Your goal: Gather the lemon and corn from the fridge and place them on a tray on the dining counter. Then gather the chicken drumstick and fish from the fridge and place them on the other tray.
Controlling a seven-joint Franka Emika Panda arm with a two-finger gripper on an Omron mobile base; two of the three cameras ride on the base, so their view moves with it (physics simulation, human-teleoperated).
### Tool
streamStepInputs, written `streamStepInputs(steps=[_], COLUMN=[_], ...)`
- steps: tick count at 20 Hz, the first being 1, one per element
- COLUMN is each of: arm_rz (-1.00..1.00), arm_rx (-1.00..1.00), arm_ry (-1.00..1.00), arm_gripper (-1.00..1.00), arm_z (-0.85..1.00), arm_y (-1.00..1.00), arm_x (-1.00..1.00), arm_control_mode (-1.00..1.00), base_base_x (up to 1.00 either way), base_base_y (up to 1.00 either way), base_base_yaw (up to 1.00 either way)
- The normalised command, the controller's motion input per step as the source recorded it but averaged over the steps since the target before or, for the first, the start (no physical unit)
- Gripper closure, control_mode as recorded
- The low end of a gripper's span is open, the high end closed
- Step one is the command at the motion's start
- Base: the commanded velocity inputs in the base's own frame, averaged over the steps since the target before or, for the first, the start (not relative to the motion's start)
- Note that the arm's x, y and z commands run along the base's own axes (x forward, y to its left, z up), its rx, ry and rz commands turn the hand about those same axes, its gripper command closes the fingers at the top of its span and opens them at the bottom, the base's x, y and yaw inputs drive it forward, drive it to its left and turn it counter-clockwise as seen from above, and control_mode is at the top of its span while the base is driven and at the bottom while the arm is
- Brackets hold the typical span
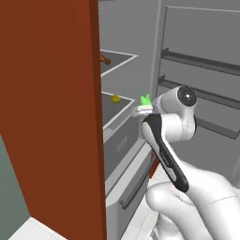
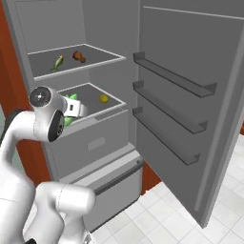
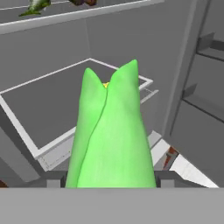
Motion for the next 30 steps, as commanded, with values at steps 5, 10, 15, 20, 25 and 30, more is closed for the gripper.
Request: streamStepInputs(steps=[5,10,15,20,25,30], arm_rz=[-0.11,-0.1,0.0,-0.07,-0.15,-0.1], arm_rx=[0.0,0.0,-0.01,0.01,0.0,0.0], arm_ry=[0.0,0.0,0.01,-0.07,0.0,0.01], arm_gripper=[1.0,1.0,1.0,1.0,1.0,1.0], arm_z=[0.54,0.42,0.0,0.0,0.05,-0.03], arm_y=[-0.13,-0.01,0.02,-0.14,0.0,0.0], arm_x=[-0.84,-0.49,-0.04,-0.63,-0.52,-0.26], arm_control_mode=[-1.0,-1.0,-1.0,-1.0,-1.0,1.0], base_base_x=[0.0,0.0,0.0,0.0,0.0,-0.12], base_base_y=[0.0,0.0,0.0,0.0,0.0,-0.02], base_base_yaw=[0.0,0.0,0.0,0.0,0.0,-0.02])
